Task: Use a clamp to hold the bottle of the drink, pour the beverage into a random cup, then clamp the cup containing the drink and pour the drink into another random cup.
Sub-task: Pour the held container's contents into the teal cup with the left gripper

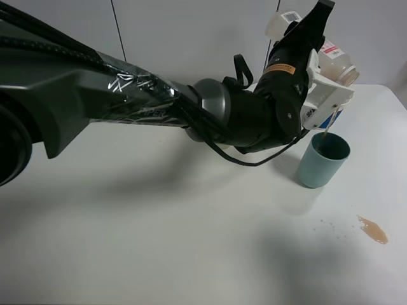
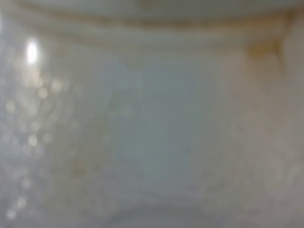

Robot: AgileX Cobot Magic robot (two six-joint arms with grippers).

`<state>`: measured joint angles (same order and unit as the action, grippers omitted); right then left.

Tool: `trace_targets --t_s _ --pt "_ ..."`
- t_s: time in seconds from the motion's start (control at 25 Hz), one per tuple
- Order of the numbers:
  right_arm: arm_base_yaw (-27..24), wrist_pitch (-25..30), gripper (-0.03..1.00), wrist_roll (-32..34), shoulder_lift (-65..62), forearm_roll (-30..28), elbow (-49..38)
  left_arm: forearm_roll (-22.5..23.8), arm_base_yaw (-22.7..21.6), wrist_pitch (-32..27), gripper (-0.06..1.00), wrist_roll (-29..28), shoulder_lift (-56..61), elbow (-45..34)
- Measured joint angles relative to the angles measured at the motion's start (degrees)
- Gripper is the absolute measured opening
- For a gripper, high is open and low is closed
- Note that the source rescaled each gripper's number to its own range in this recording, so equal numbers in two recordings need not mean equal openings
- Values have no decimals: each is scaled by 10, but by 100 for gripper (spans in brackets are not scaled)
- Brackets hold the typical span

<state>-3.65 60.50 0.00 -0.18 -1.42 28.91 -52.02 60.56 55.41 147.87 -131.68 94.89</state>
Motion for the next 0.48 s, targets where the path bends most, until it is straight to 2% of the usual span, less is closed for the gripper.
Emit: trace_targets --t_s 0.24,0.48 --pt "0 0 85 0 0 0 0 27 2 15 5 0 0 0" --pt "0 0 85 0 0 0 0 31 16 19 5 0 0 0"
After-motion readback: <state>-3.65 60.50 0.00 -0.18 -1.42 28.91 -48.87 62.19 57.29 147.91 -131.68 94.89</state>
